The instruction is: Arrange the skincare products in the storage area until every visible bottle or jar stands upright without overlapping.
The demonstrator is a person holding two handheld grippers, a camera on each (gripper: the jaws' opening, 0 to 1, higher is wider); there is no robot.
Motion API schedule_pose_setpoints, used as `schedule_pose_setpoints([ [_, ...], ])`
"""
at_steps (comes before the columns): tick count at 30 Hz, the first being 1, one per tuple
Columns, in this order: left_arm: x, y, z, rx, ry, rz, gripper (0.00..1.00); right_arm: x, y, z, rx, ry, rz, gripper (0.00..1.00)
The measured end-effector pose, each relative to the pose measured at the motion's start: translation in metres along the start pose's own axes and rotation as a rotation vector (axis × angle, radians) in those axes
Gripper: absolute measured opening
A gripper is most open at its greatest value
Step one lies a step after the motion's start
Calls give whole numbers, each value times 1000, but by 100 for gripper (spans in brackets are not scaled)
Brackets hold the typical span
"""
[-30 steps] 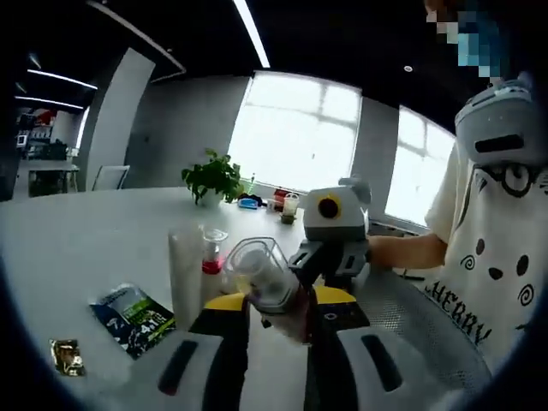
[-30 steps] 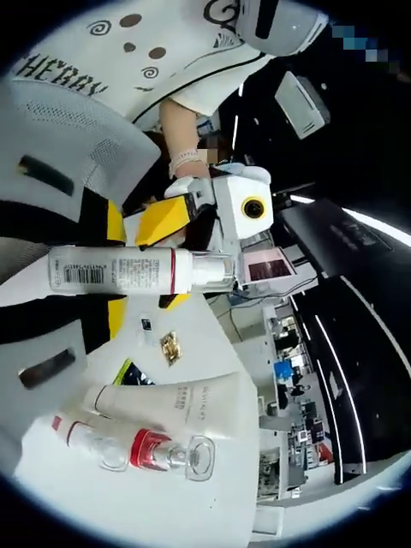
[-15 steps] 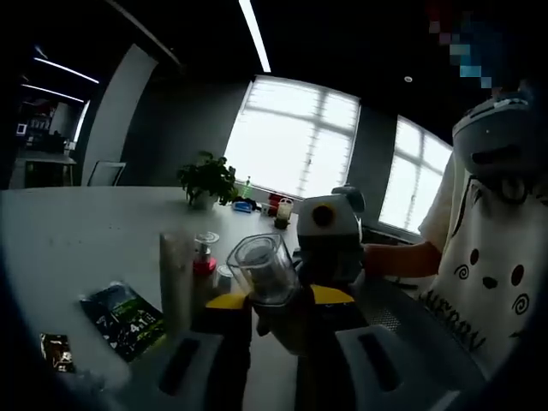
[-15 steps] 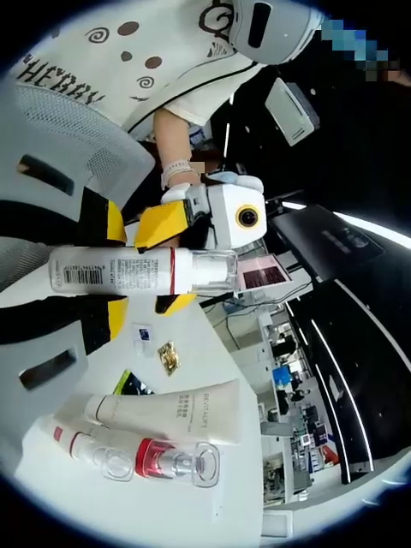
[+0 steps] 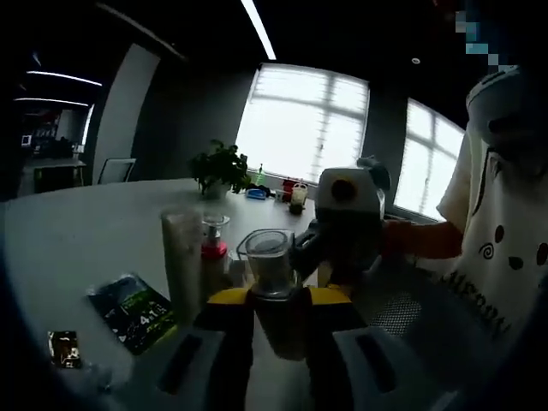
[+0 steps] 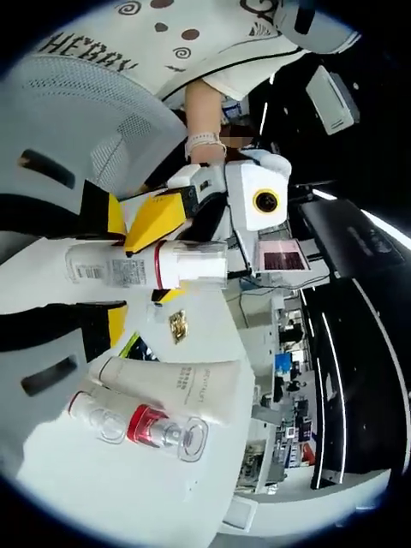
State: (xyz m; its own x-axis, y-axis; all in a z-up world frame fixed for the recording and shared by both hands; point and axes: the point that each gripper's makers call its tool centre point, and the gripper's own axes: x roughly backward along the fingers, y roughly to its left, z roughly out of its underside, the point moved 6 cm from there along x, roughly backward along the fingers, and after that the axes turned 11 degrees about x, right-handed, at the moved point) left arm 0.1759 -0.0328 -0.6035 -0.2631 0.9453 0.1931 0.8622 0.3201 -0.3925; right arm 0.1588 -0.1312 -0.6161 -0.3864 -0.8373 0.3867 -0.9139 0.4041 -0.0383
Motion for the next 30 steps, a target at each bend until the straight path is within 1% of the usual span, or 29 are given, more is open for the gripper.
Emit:
schedule_pose_setpoints([
  [1,0,4,3,0,10,-24,18,2,0,1,-1,4,-2,27],
  [2,0,6,5,-4,14,-35,18,6,0,1,-2,4,1,27],
  [4,0,10,9,-24,31,-73,18,9,-1,1,-4,3,8,28],
  [5,-1,11,10,-26,37,-77,18,10,-1,1,-7,4,10,28],
  [7,-3,14,14,-41,59,-106,18,12,-2,1,-11,6,19,28],
  [8,-3,15,15,-58,68,-115,18,13,-2,0,-15,0,28,28],
  [10,-6,18,18,-87,95,-138,18,12,-1,-2,-22,-13,20,28],
  [12,-9,18,20,-102,116,-151,18,9,1,-6,-19,-20,26,28],
  [14,-14,16,22,-134,146,-154,18,5,0,-6,-4,-11,36,28],
  [16,-18,17,23,-161,155,-155,18,3,-3,-5,5,7,57,28],
  [19,-26,15,25,-177,172,-162,18,1,-10,-7,-24,-5,92,28],
  [22,-30,13,24,-192,174,-163,18,2,-15,-9,-47,-15,122,29],
  [24,-29,16,24,-203,175,-165,18,1,-19,-9,-58,-17,144,28],
  [27,-35,16,23,-220,183,-167,18,-2,-24,-10,-85,-22,180,27],
  [30,-38,20,21,-223,180,-170,18,-4,-25,-11,-80,-22,191,26],
])
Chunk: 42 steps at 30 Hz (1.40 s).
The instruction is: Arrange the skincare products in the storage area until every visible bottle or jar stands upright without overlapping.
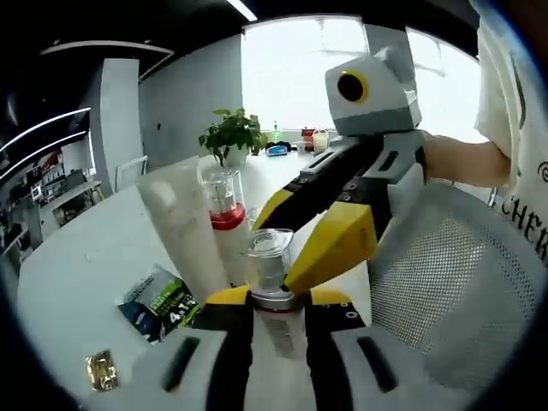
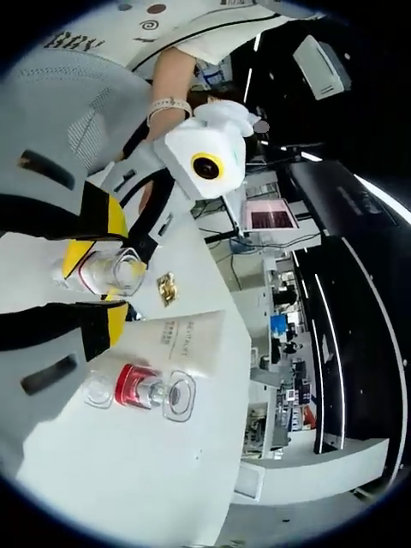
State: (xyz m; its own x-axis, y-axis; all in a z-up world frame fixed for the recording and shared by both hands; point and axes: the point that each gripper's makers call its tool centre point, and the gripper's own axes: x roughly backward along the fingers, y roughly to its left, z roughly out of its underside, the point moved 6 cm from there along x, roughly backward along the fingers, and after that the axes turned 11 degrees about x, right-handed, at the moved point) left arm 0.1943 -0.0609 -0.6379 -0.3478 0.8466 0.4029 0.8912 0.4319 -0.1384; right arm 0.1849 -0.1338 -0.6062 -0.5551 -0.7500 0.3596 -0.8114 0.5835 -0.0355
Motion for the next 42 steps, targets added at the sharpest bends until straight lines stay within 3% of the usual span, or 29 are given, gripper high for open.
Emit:
schedule_pose_setpoints([
  [10,-7,2,4,-21,11,-10,18,-8,-3,3,40,39,38,23],
  [22,-9,8,18,-36,33,-9,19,-17,0,13,119,75,26,22],
  [26,-11,10,21,-30,43,-9,18,-19,3,20,182,108,10,22],
  [42,-12,11,20,-47,17,-6,19,-17,-1,21,131,88,24,23],
])
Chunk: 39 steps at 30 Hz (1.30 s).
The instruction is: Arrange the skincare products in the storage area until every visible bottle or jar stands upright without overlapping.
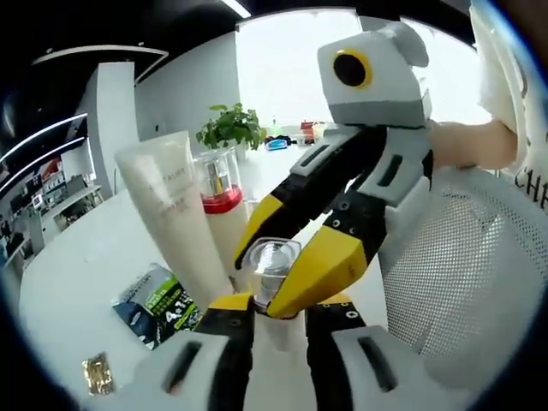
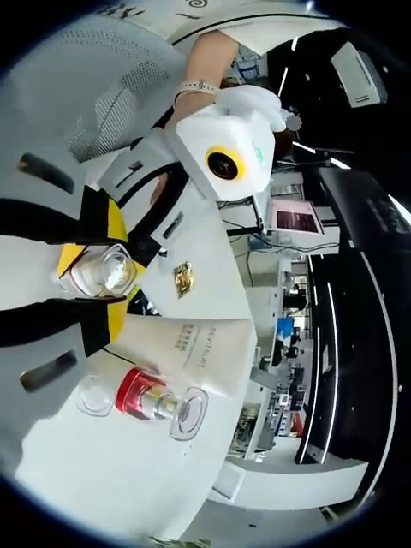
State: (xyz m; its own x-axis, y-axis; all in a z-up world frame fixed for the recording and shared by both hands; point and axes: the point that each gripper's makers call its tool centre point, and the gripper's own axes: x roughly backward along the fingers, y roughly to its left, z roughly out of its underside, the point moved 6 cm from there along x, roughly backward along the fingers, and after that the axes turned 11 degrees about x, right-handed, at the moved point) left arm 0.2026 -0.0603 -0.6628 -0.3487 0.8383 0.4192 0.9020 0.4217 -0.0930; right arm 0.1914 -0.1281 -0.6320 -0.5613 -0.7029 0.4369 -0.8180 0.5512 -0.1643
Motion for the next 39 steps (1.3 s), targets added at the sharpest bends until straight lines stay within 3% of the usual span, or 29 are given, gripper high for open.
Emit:
schedule_pose_setpoints([
  [8,-1,-1,1,-5,5,-1,19,4,-4,2,30,30,30,26],
  [19,0,0,0,-32,9,-15,23,13,-3,-5,33,7,29,26],
  [31,6,4,4,-28,45,-44,26,50,-12,-27,57,-44,80,26],
  [36,8,7,7,-33,68,-54,25,65,-26,-22,113,-2,148,26],
  [39,8,7,8,-31,78,-54,23,71,-35,-11,98,21,172,26],
])
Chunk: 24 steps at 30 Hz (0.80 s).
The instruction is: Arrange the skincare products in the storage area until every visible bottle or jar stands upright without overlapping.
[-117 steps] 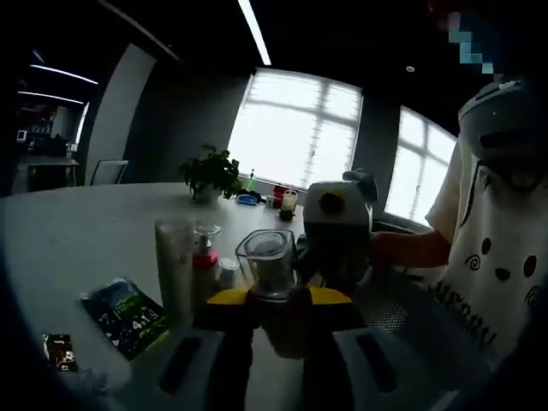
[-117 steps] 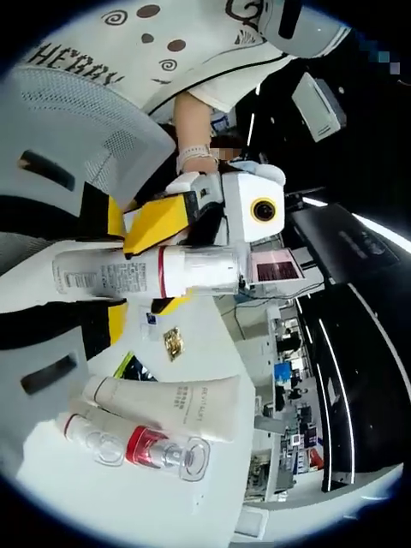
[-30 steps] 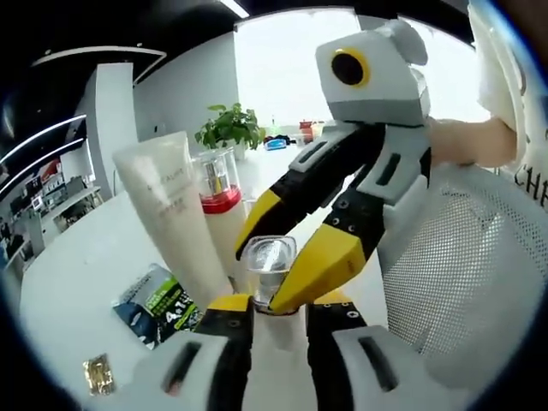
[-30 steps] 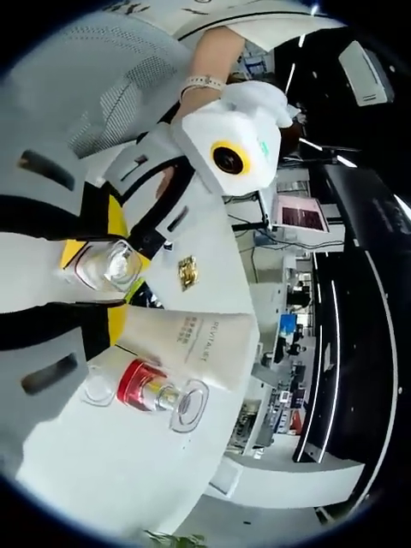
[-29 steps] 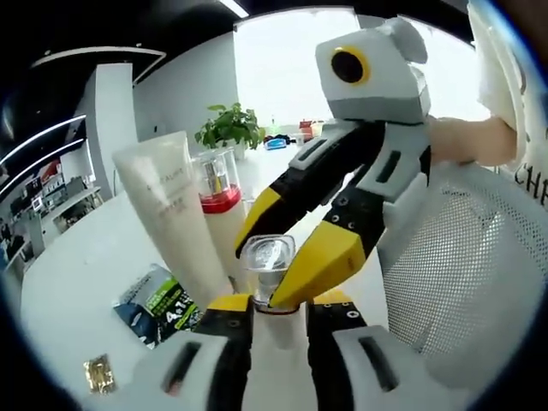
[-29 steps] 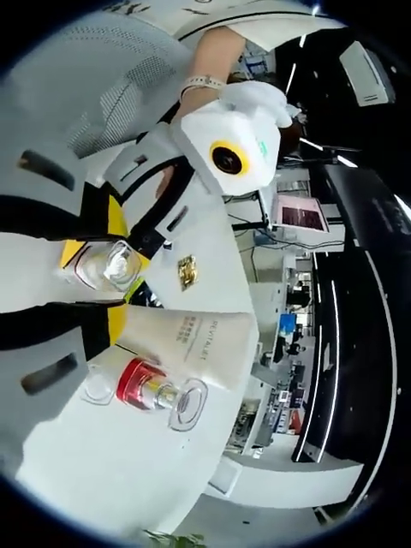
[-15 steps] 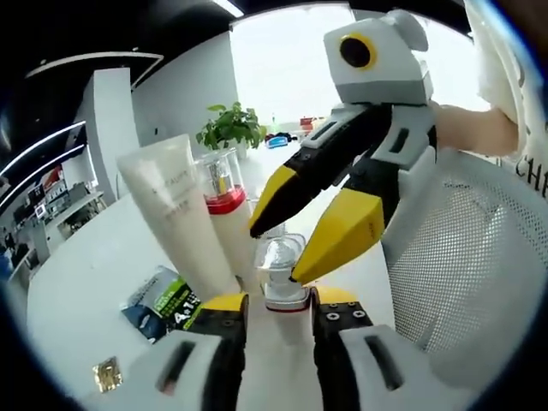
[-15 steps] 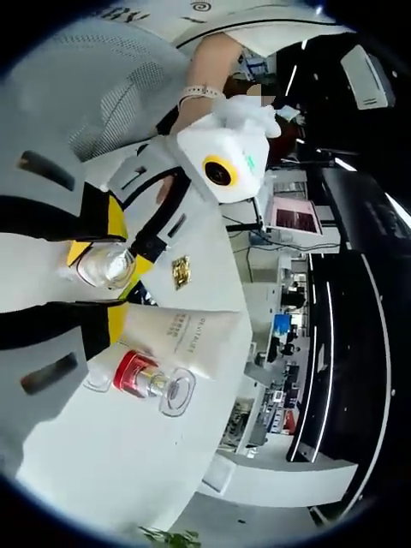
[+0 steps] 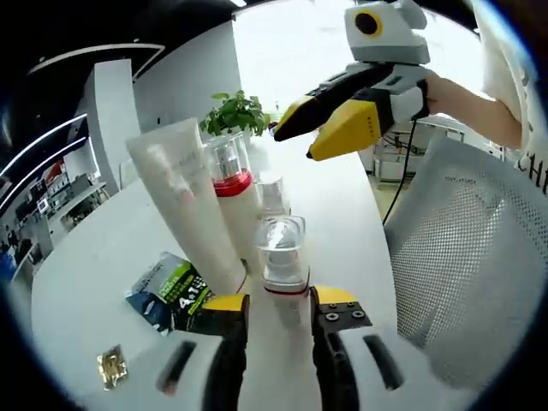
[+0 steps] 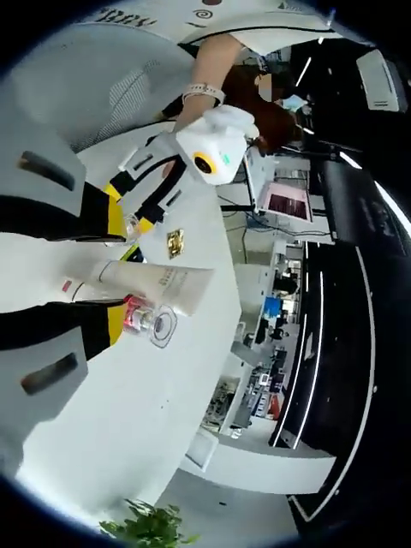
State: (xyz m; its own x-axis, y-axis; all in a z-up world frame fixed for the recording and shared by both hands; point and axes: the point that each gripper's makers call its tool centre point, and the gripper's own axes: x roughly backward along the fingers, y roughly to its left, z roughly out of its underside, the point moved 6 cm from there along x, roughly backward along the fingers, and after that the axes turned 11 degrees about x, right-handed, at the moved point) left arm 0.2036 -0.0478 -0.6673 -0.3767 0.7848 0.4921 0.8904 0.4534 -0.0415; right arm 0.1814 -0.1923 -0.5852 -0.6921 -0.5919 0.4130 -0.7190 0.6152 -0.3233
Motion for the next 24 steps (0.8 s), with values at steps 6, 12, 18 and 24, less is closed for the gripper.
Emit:
schedule_pose_setpoints([
  [6,1,3,6,-19,48,-29,23,1,-12,31,-23,79,23,26],
  [12,0,3,11,-9,72,-22,17,-9,-11,59,-47,131,-22,25],
  [18,-2,4,12,6,86,-32,14,-21,-5,77,-28,171,-88,23],
  [24,-10,3,15,31,102,-30,12,-31,-10,83,-13,176,-126,21],
])
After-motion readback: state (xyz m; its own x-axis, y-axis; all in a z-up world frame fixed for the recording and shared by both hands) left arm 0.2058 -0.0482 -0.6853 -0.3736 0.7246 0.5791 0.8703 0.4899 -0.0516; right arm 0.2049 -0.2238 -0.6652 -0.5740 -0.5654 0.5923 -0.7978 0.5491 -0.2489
